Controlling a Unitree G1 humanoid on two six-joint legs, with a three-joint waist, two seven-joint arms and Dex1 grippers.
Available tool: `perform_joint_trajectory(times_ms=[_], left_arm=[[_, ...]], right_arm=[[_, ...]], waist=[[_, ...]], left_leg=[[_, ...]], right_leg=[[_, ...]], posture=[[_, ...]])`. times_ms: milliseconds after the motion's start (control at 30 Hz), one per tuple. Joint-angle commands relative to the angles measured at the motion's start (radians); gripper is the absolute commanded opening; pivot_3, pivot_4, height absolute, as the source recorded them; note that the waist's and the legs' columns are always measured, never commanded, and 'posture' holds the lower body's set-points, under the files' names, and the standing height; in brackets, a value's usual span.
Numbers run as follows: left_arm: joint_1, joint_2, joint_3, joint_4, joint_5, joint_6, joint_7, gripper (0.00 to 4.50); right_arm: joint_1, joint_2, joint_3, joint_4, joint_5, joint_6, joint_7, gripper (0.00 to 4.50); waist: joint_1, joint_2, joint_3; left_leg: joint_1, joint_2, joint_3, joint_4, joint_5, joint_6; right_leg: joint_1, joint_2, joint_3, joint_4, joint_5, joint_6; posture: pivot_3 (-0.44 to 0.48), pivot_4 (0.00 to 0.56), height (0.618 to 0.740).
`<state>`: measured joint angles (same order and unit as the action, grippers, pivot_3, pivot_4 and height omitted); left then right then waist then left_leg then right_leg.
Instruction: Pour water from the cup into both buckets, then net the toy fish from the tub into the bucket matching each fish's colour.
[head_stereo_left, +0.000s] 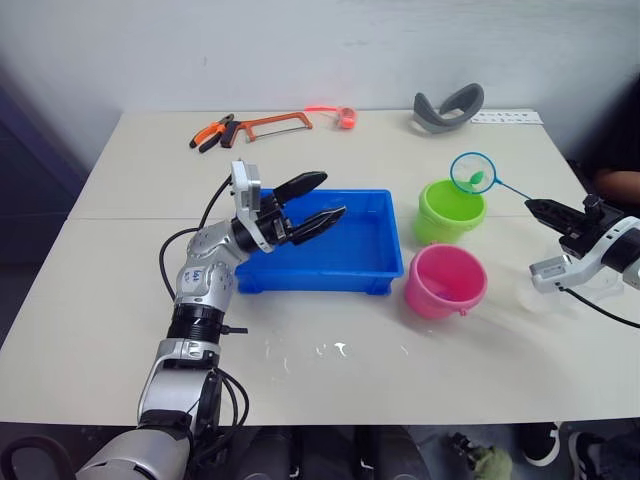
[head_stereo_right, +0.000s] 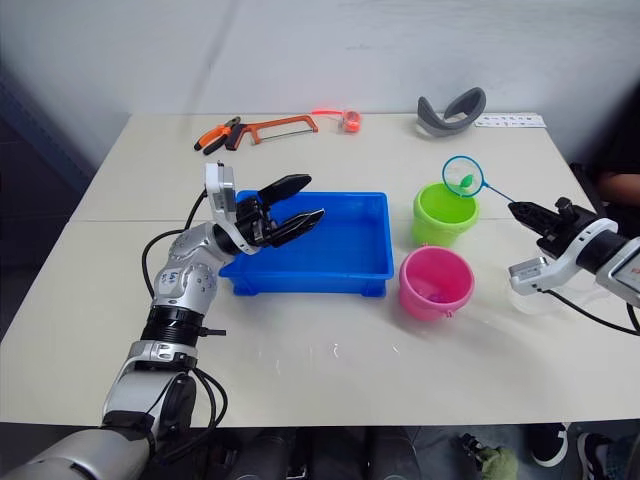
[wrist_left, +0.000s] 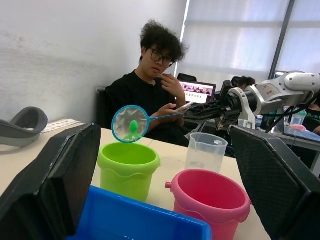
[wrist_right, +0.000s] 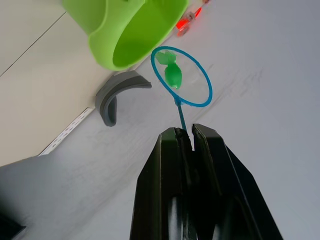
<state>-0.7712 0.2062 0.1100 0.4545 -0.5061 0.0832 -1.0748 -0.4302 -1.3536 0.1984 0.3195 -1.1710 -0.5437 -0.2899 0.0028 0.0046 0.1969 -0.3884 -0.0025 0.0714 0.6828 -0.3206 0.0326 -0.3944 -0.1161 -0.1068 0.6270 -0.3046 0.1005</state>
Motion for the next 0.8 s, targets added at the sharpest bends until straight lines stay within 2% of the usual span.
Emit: perform_joint_trajectory(times_ms=[33,233,333,400,533,567,633,667,700,767,800], left_arm=[[-0.002,-0.003,0.007,-0.006,-0.001,-0.017,0.003,4.44],[-0.004,-0.007,0.006,-0.003,0.0,-0.019,0.008,4.44],[-0.001,-0.006,0.008,-0.008,-0.002,-0.018,0.01,4.44],[0.011,0.003,0.01,-0.023,-0.005,-0.013,0.007,4.44],[0.051,0.055,0.02,-0.091,-0.03,0.028,-0.027,4.44],[0.069,0.087,0.029,-0.12,-0.041,0.05,-0.043,4.44],[0.096,0.137,0.044,-0.16,-0.055,0.08,-0.065,4.44],[0.114,0.17,0.059,-0.184,-0.067,0.103,-0.075,4.44],[0.126,0.191,0.067,-0.201,-0.077,0.119,-0.078,4.44],[0.159,0.261,0.106,-0.24,-0.099,0.156,-0.087,4.44],[0.171,0.293,0.124,-0.254,-0.109,0.171,-0.09,4.44]], right_arm=[[-0.024,0.003,0.002,-0.005,-0.029,0.027,-0.041,0.0],[-0.035,0.004,0.075,0.027,-0.115,0.012,-0.12,0.0],[-0.059,0.006,0.046,0.051,-0.061,0.023,-0.122,0.0],[-0.059,0.011,-0.001,0.041,0.058,-0.011,-0.08,0.0],[-0.015,0.028,-0.089,-0.006,0.448,-0.11,0.133,0.0],[0.022,0.041,-0.105,-0.051,0.648,-0.114,0.236,0.0],[0.08,0.074,-0.136,-0.136,0.951,-0.065,0.402,0.0],[0.135,0.087,-0.152,-0.237,1.182,0.027,0.529,0.0],[0.173,0.094,-0.17,-0.308,1.332,0.098,0.621,0.0],[0.272,0.079,-0.209,-0.495,1.591,0.2,0.792,0.0],[0.302,0.077,-0.225,-0.566,1.659,0.241,0.836,0.0]], waist=[[0.002,0.0,0.0],[-0.001,0.0,0.0],[-0.001,0.0,0.0],[-0.002,0.0,0.0],[-0.005,0.0,0.0],[-0.006,0.0,0.0],[-0.006,0.0,0.0],[-0.008,-0.001,0.0],[-0.008,-0.002,0.001],[-0.003,-0.002,0.001],[-0.001,-0.002,0.001]], left_leg=[[0.0,0.0,0.0,0.0,0.0,0.0],[0.0,0.0,0.0,0.0,0.0,0.0],[0.0,0.0,0.0,0.0,0.0,0.0],[0.0,0.0,0.0,0.0,0.0,0.0],[0.0,0.0,0.0,0.0,0.0,0.0],[0.0,0.0,0.0,0.0,0.0,0.0],[0.001,0.001,0.0,-0.001,0.0,0.0],[0.0,0.001,0.0,-0.001,0.0,0.0],[0.001,0.002,-0.001,0.0,0.0,0.0],[0.001,0.002,-0.003,0.001,0.0,0.0],[0.001,0.002,-0.003,0.001,0.0,0.0]], right_leg=[[0.0,0.0,0.0,0.0,0.0,0.0],[0.0,0.0,0.0,0.0,0.0,0.0],[0.0,0.0,0.0,0.0,0.0,0.0],[0.0,0.0,0.0,0.0,0.0,0.0],[0.0,0.001,0.0,0.0,0.0,0.0],[0.0,0.001,0.0,0.0,0.0,0.0],[0.0,0.001,-0.001,0.0,0.0,0.0],[0.0,0.001,-0.001,0.0,0.0,0.0],[0.001,0.002,-0.001,-0.001,0.0,0.0],[0.002,0.001,0.0,0.0,0.0,0.0],[0.003,0.001,0.0,-0.001,0.0,0.0]], posture=[[0.0,0.15,0.74],[0.0,0.15,0.74],[0.0,0.15,0.74],[0.0,0.15,0.74],[0.0,0.15,0.74],[0.0,0.15,0.74],[0.0,0.15,0.74],[0.0,0.15,0.74],[0.0,0.15,0.74],[0.0,0.15,0.74],[0.0,0.15,0.74]])
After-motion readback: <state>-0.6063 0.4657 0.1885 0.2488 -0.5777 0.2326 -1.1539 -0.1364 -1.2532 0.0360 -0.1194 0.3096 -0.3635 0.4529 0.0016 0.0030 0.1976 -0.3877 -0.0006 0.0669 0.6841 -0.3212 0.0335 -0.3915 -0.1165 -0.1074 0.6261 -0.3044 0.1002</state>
